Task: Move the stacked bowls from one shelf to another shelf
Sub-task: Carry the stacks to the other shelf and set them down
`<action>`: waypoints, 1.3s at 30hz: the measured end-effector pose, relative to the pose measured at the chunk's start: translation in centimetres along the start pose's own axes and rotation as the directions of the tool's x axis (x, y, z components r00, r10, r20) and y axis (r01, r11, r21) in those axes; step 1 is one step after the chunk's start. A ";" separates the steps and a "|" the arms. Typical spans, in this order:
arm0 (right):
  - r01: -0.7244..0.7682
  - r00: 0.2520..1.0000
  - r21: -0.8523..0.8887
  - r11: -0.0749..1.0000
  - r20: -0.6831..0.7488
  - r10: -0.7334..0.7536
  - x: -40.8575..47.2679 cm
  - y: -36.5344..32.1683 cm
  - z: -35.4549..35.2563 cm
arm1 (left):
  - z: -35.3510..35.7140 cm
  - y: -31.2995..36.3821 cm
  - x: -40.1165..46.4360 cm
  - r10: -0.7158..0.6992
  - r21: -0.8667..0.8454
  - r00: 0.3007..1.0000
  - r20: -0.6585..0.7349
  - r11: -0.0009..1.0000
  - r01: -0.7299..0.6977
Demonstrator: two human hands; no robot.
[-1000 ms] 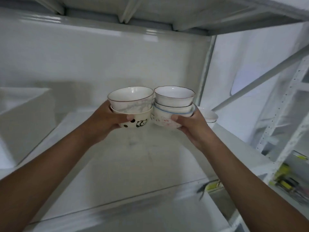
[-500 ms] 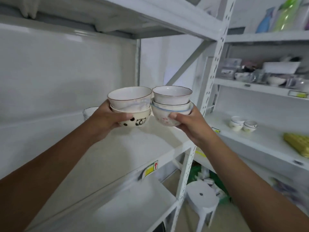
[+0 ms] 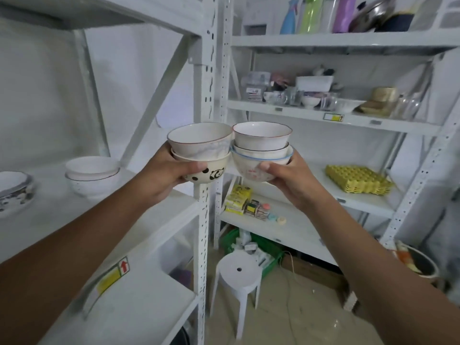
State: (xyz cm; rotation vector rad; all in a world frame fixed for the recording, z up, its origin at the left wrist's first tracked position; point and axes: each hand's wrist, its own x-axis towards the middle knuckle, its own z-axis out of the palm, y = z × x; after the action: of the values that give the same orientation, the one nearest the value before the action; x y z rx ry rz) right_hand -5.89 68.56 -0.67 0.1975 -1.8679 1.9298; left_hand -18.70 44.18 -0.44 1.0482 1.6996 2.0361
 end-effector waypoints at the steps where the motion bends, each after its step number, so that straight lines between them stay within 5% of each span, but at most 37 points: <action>1: -0.005 1.000 -0.006 1.000 -0.024 0.004 -0.1 0.1 -1.4 | 1.2 -0.6 1.0 0.000 -0.008 1.000 0.008 1.000 0.000; 19: -0.036 0.955 -0.080 0.996 -0.296 0.011 -1.1 0.9 -22.2 | 19.0 -8.4 15.5 -0.053 -0.133 0.992 0.114 0.989 0.068; 39: -0.032 0.848 -0.091 0.995 -0.529 -0.021 10.4 6.6 -32.5 | 21.5 -17.9 36.1 -0.040 -0.190 0.941 0.337 0.976 0.110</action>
State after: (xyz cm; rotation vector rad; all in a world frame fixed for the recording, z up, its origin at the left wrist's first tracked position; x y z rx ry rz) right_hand -11.27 102.58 -4.95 -0.3447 -1.5725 1.6648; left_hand -33.09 87.36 -3.94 1.1587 1.3078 1.8175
